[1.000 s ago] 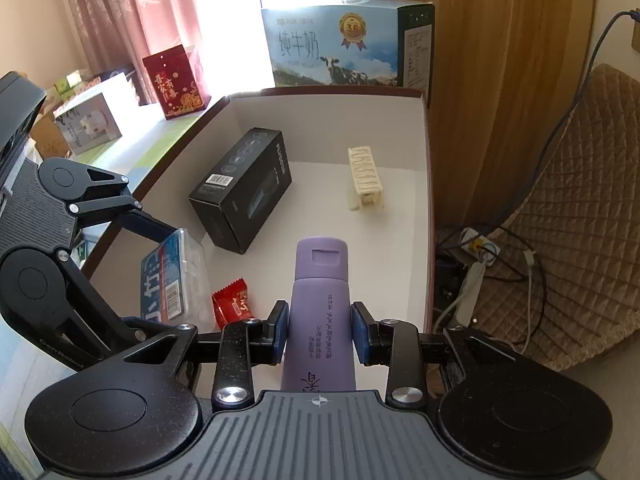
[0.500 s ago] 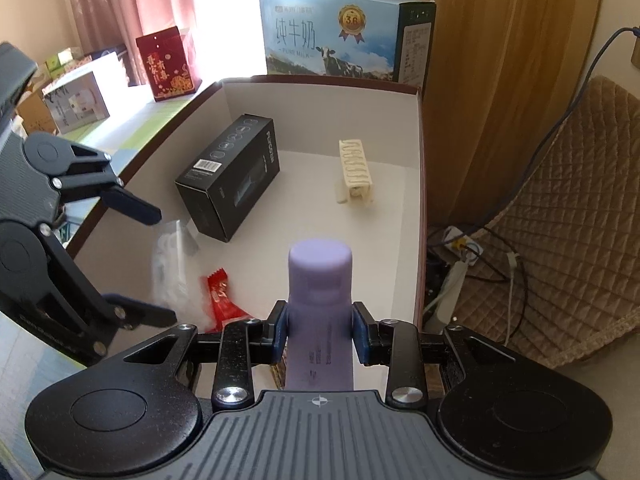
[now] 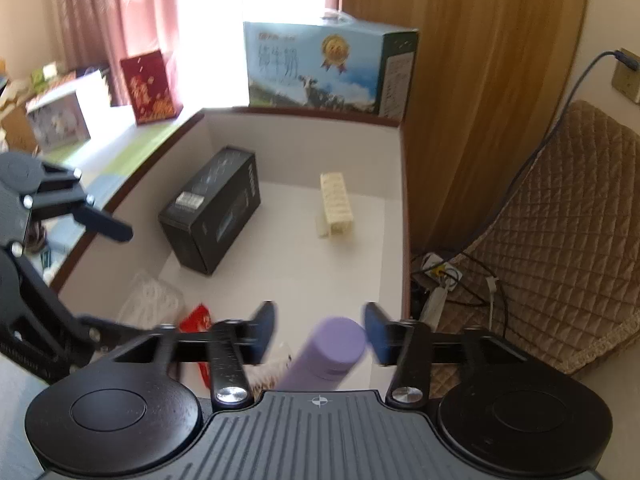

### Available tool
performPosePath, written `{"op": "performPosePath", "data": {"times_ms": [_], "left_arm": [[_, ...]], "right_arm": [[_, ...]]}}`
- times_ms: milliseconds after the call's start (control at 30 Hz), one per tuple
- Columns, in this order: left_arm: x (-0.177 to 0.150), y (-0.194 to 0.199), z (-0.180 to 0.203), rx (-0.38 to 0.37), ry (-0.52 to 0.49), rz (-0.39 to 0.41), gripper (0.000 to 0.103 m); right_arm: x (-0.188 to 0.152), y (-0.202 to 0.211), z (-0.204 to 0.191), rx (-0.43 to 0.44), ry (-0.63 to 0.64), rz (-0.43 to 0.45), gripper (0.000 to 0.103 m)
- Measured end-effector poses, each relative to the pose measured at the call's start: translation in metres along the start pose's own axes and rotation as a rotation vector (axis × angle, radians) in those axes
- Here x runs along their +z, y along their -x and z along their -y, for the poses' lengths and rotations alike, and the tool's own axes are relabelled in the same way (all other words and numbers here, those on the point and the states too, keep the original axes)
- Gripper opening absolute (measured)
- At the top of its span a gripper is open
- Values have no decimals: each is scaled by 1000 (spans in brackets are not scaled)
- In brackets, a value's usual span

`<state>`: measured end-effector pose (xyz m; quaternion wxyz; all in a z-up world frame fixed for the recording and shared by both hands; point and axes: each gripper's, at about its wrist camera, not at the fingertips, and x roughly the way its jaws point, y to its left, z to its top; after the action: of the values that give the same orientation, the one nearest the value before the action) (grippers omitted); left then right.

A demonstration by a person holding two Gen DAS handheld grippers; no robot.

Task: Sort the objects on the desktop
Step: 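Open both grippers to drop the tube and floss box inside, then withdraw both open grippers from the brown box toward the table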

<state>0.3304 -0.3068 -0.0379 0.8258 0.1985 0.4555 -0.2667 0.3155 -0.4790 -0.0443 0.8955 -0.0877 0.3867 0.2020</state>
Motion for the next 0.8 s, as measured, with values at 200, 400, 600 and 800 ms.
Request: {"op": "performPosePath", "data": {"times_ms": [200,400,600,800], "left_arm": [[-1,8,-3,19,29,23,87],[-5,16,-3,33,55,38,90],[-8,25,0,49,60,51,90],[-12,37,1,65,85,63,91]], "right_arm": [[4,11,1,17,-21,46,71],[0,18,0,40,-54,35,77],[-6,25,-3,52,-69,35,84],[-10,34,-5,64,-81,38,86]]}}
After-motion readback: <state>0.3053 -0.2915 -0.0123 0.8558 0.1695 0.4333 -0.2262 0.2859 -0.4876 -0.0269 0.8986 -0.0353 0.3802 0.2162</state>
